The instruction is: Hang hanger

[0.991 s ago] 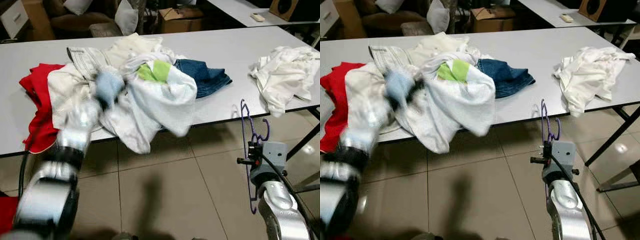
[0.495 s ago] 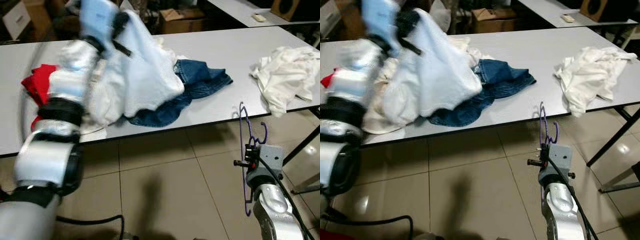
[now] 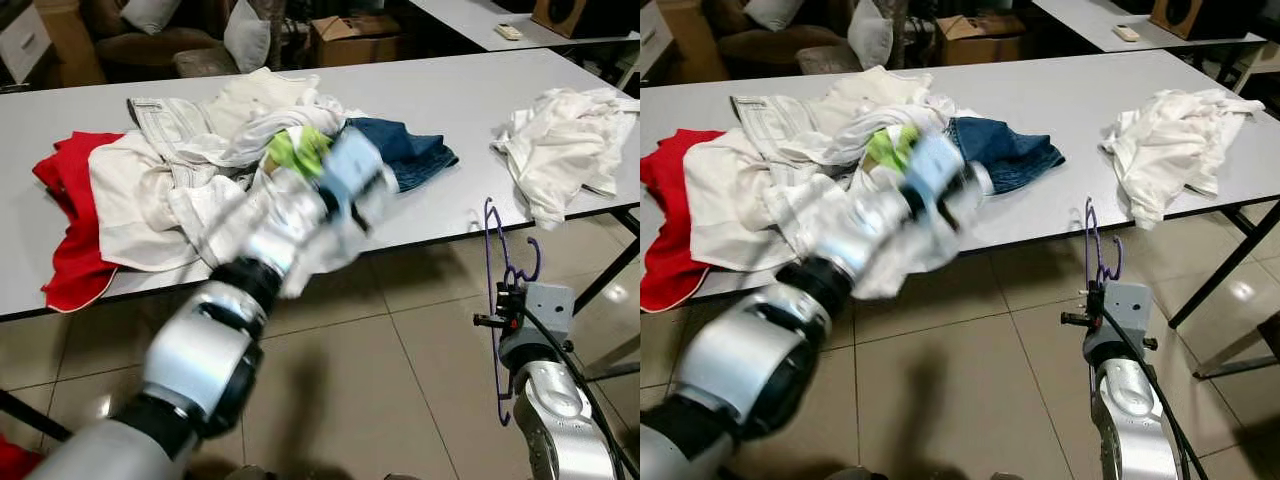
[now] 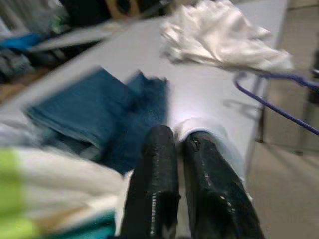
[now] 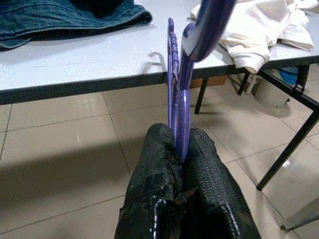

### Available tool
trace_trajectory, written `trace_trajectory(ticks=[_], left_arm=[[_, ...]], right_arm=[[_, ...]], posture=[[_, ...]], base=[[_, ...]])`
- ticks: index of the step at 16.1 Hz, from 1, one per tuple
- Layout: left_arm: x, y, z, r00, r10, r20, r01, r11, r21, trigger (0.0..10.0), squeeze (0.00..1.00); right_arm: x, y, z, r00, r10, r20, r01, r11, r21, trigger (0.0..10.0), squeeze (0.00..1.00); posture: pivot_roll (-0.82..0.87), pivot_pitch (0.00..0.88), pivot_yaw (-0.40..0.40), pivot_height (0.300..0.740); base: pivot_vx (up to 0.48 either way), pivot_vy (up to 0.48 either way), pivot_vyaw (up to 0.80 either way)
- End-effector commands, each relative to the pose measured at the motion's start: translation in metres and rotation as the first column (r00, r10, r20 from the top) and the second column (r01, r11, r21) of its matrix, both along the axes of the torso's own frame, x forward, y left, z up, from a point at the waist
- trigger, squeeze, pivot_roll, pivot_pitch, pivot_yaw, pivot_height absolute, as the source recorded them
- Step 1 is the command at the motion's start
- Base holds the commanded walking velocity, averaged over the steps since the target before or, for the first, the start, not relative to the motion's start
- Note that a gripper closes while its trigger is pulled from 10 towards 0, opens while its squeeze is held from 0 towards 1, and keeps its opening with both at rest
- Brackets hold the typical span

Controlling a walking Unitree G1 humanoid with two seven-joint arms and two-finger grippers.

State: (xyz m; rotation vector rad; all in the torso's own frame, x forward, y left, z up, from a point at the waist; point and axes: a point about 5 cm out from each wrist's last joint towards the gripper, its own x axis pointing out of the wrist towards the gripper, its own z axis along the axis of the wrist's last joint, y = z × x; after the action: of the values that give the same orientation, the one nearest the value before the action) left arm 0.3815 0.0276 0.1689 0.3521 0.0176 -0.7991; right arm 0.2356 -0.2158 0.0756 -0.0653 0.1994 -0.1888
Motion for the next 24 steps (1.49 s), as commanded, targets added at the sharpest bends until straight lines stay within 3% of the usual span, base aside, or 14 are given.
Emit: trace_trajectory(ticks=[1, 4, 7, 12, 13, 14, 16, 18, 20, 24], left_arm=[[0.003, 0.004, 0.008, 1.0, -0.003, -0.005, 0.003, 0.999, -0.033, 10.0, 1.0], [-0.001, 0.009, 0.005, 0.986, -0.139, -0.097, 0.134, 0.989, -0.057, 10.0, 1.0], [-0.01, 0.022, -0.01, 0.954, -0.244, -0.173, 0.25, 0.968, 0.013, 10.0, 1.0], [-0.017, 0.056, -0.028, 0.977, -0.155, -0.147, 0.175, 0.976, 0.128, 10.0, 1.0], [-0.021, 0.062, -0.031, 0.977, -0.149, -0.153, 0.171, 0.975, 0.139, 10.0, 0.06], [-0.028, 0.075, -0.039, 0.98, -0.112, -0.166, 0.139, 0.977, 0.164, 10.0, 0.0], [-0.045, 0.101, -0.063, 0.972, -0.014, -0.235, 0.063, 0.976, 0.206, 10.0, 0.0], [-0.054, 0.109, -0.075, 0.964, 0.021, -0.264, 0.043, 0.971, 0.236, 10.0, 0.0], [-0.075, 0.12, -0.089, 0.958, 0.08, -0.274, 0.003, 0.957, 0.288, 10.0, 0.0], [-0.097, 0.121, -0.101, 0.95, 0.14, -0.278, -0.046, 0.947, 0.318, 10.0, 0.0]], right_arm=[[0.001, -0.001, 0.0, 1.0, -0.006, -0.004, 0.006, 1.0, 0.005, 10.0, 0.0], [0.002, 0.005, -0.003, 1.0, 0.02, -0.012, -0.02, 1.0, 0.013, 10.0, 0.0], [0.005, 0.006, -0.003, 0.999, 0.031, -0.013, -0.03, 0.999, 0.013, 10.0, 0.0], [0.007, 0.006, -0.004, 0.999, 0.038, -0.018, -0.038, 0.999, 0.014, 10.0, 0.0], [0.007, 0.006, -0.004, 0.999, 0.04, -0.019, -0.039, 0.999, 0.014, 10.0, 0.0], [0.007, 0.006, -0.004, 0.999, 0.04, -0.019, -0.039, 0.999, 0.013, 10.0, 0.0], [0.006, 0.004, -0.005, 0.999, 0.035, -0.021, -0.034, 0.999, 0.013, 10.0, 0.0], [0.006, 0.004, -0.005, 0.999, 0.035, -0.022, -0.035, 0.999, 0.012, 10.0, 0.0], [0.007, 0.003, -0.004, 0.999, 0.041, -0.022, -0.041, 0.999, 0.01, 10.0, 0.0], [0.01, 0.005, -0.003, 0.997, 0.068, -0.022, -0.068, 0.998, 0.006, 10.0, 0.0]], posture=[[-0.21, 0.0, 0.021, 0.74], [-0.19, 0.0, 0.002, 0.74], [-0.18, 0.0, -0.006, 0.74], [-0.17, 0.0, -0.015, 0.74], [-0.17, 0.0, -0.015, 0.74], [-0.17, 0.0, -0.012, 0.74], [-0.16, 0.0, -0.014, 0.74], [-0.16, 0.0, -0.017, 0.74], [-0.15, 0.0, -0.03, 0.74], [-0.14, 0.0, -0.048, 0.74]], base=[[0.0, 0.0, 0.0], [0.0, 0.0, 0.0], [0.0, 0.0, 0.0], [0.0, 0.0, 0.0], [0.0, 0.0, 0.0], [0.0, 0.0, 0.0], [0.0, 0.0, 0.0], [0.0, 0.0, 0.0], [0.0, 0.0, 0.0], [0.0, 0.0, 0.0]])
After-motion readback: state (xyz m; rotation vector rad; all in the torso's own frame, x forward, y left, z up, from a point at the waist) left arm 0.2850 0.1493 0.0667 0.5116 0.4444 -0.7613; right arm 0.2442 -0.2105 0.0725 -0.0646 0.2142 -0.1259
